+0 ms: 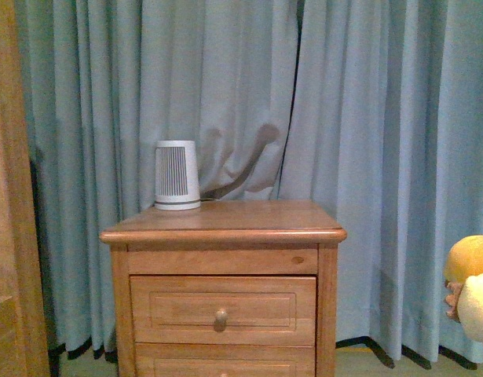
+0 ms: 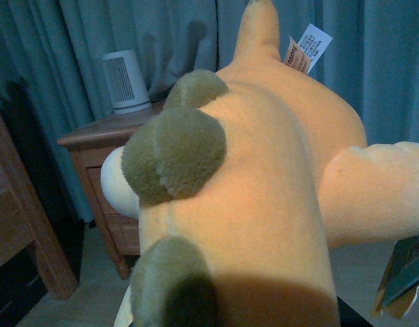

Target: Put away toys

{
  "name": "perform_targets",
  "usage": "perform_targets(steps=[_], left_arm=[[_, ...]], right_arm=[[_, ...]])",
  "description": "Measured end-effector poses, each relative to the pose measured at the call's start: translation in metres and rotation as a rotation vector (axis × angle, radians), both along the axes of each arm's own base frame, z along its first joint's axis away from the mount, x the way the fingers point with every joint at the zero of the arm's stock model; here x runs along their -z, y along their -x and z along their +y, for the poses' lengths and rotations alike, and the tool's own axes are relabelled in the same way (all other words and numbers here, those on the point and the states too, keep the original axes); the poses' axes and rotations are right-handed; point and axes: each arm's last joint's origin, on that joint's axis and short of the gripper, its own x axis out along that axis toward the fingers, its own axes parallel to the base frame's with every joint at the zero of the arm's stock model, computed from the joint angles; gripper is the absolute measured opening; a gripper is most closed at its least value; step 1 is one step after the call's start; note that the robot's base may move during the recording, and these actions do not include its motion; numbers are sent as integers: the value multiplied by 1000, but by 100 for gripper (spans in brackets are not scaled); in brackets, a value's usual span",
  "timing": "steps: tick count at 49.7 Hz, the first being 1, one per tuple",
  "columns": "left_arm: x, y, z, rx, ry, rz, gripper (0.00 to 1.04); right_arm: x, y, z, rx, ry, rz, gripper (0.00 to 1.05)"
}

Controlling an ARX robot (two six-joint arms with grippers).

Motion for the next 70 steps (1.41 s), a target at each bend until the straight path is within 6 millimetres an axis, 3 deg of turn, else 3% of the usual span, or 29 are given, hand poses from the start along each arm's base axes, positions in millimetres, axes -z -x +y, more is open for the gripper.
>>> perform_targets(steps=[70], left_arm=[[0,0,0,0,0,0,99]], right_arm=[[0,0,0,0,0,0,19]])
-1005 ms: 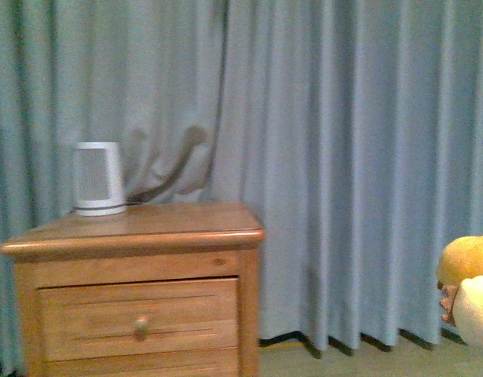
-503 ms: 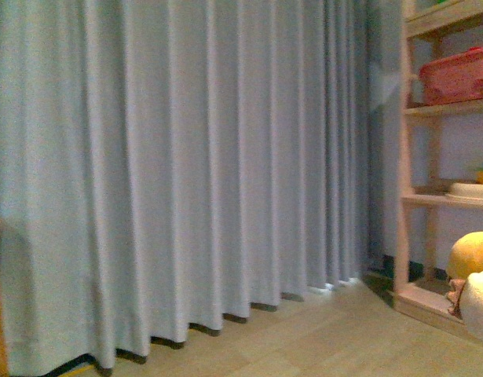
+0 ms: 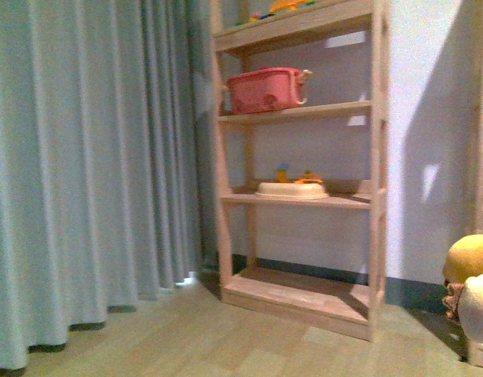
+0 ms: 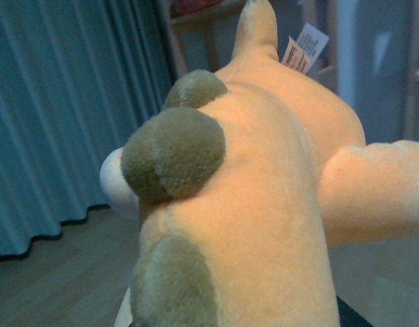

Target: Put away toys

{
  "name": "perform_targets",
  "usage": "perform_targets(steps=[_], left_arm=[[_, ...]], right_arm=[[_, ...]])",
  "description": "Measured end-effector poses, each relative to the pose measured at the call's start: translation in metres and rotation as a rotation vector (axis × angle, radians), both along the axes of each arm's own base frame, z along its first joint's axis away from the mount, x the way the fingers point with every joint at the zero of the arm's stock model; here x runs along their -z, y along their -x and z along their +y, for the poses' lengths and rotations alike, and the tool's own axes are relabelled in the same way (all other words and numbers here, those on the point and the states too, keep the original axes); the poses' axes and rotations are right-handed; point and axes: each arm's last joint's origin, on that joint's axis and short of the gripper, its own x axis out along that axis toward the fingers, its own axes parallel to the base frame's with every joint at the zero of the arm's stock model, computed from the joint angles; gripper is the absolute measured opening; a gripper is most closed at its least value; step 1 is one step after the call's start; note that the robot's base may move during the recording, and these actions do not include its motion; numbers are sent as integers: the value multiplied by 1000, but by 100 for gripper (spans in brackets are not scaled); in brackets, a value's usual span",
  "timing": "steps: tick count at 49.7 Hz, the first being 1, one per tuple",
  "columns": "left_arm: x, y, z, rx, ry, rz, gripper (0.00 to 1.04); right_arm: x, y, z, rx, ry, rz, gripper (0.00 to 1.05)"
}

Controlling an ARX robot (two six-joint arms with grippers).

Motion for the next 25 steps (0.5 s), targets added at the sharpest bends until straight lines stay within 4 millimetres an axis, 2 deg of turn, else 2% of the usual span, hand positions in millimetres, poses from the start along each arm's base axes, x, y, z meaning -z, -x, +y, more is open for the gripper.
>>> perform_targets(steps=[25], left_arm=[[0,0,0,9,0,0,99]], right_arm=[[0,0,0,10,-2,-1,19]])
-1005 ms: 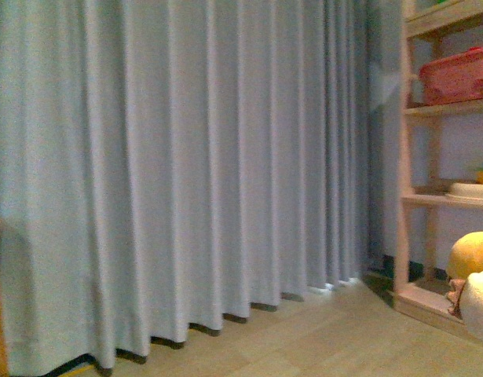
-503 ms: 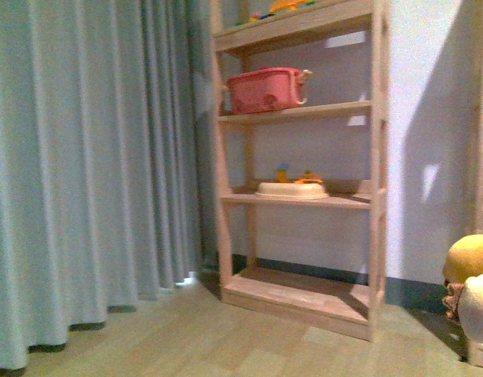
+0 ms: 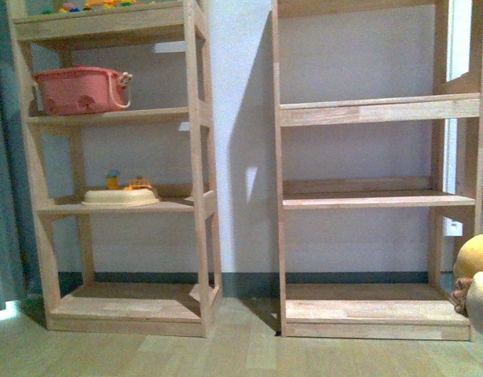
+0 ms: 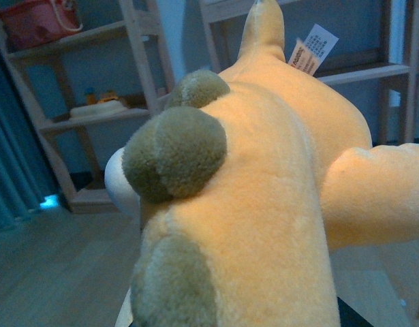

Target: Put away toys

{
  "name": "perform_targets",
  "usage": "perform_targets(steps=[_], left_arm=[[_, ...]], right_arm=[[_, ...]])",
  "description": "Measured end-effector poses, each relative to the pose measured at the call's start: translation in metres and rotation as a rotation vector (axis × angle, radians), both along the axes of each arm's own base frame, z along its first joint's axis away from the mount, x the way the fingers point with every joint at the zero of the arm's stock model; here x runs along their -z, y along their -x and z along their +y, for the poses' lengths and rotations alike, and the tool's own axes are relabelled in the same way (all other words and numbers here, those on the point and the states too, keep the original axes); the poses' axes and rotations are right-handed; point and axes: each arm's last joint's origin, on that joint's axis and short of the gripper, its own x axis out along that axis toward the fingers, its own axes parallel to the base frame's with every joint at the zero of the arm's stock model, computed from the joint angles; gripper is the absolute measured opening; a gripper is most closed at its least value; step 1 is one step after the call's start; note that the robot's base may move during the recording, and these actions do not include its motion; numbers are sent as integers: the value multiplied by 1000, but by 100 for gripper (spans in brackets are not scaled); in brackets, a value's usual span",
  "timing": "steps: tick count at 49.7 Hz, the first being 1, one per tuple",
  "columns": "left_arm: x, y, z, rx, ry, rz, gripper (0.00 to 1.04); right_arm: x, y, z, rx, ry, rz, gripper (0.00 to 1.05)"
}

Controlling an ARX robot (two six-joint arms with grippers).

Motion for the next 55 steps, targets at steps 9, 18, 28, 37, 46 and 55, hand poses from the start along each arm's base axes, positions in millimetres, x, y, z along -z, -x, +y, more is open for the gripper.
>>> perform_targets(steps=[9,18,28,37,46,55], left_arm=[[0,0,0,-7,0,1,99],[0,0,0,-11,0,1,99],[0,0,0,-1,0,1,99],[0,0,0,-5,0,1,99],[0,0,0,-8,0,1,99],[0,0,0,-8,0,1,99]], right_arm=[[0,0,1,-18,3,0,19],[0,0,1,-17,3,0,19],[0,0,0,-2,1,0,19],[0,0,0,-9,2,0,19],[0,0,0,-12,2,0,19],[0,0,0,-12,2,0,19]])
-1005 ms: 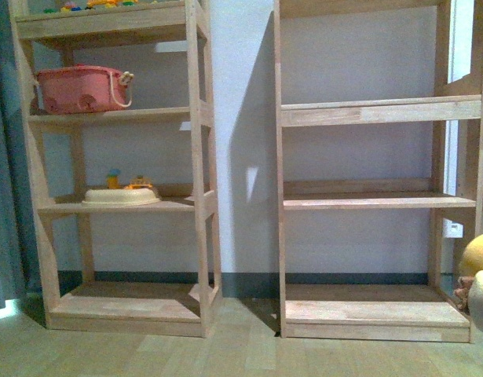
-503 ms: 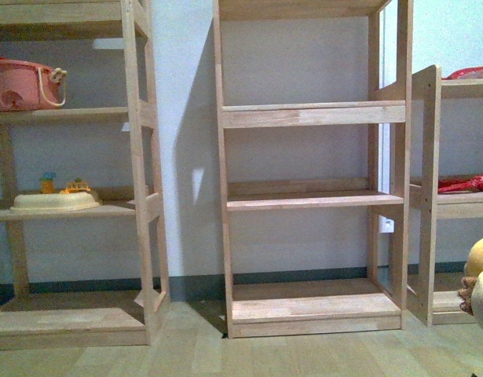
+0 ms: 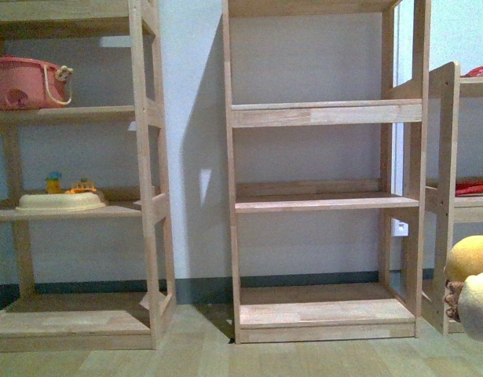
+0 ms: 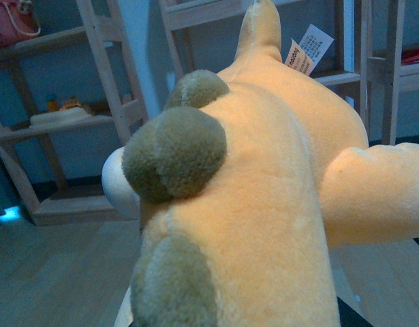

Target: Put away toys

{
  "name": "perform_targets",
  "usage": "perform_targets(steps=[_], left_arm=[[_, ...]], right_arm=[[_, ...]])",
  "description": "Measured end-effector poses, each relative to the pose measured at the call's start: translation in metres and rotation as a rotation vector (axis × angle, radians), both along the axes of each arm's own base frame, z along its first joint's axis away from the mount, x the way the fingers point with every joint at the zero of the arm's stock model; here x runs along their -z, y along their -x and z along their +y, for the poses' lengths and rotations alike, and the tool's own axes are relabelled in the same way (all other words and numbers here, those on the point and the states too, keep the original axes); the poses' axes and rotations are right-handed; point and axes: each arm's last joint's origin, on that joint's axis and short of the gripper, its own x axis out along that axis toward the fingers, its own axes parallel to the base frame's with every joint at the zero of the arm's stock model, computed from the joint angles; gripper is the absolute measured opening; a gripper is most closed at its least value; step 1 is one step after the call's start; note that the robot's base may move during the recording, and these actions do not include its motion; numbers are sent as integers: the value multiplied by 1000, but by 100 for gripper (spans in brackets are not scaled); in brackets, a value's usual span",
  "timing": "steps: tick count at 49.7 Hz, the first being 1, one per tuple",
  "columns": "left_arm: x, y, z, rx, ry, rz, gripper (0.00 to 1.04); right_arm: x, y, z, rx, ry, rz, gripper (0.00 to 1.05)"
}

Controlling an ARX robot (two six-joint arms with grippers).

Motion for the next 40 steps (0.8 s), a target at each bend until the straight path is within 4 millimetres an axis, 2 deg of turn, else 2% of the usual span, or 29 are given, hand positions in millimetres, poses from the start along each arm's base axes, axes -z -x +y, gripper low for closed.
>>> perform_targets(steps=[40], left_arm=[[0,0,0,-2,0,0,99]], right_arm=[[0,0,0,1,0,0,19]])
